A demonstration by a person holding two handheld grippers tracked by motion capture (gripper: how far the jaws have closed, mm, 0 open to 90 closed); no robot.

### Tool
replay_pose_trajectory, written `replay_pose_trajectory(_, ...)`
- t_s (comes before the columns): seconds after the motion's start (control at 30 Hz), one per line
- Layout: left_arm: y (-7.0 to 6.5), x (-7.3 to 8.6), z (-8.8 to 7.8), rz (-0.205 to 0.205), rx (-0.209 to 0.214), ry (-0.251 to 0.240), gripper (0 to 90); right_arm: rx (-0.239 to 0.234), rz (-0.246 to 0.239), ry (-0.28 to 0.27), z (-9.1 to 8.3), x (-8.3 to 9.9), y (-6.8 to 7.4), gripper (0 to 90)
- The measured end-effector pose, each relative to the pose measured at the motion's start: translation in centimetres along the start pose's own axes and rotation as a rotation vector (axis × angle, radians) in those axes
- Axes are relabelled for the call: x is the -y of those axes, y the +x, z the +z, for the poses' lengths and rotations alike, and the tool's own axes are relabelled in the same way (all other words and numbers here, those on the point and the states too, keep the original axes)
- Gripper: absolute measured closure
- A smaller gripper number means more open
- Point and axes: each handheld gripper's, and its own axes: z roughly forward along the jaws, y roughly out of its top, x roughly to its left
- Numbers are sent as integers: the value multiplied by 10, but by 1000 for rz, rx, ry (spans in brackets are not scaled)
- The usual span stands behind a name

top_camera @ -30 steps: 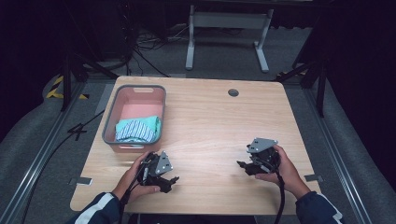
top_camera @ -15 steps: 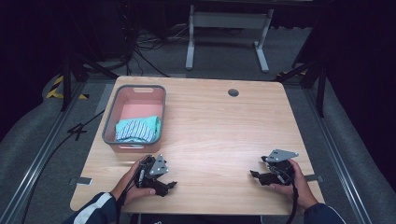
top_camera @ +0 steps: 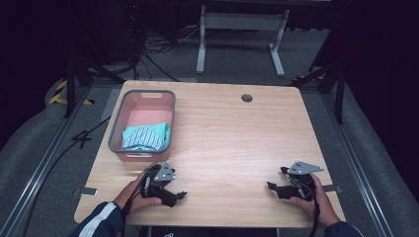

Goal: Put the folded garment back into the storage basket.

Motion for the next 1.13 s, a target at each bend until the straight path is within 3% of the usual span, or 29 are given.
replay_pose_trajectory(1.13, 2, -2, 2, 10, 12, 10, 69, 4, 7, 3, 1, 0, -1, 175)
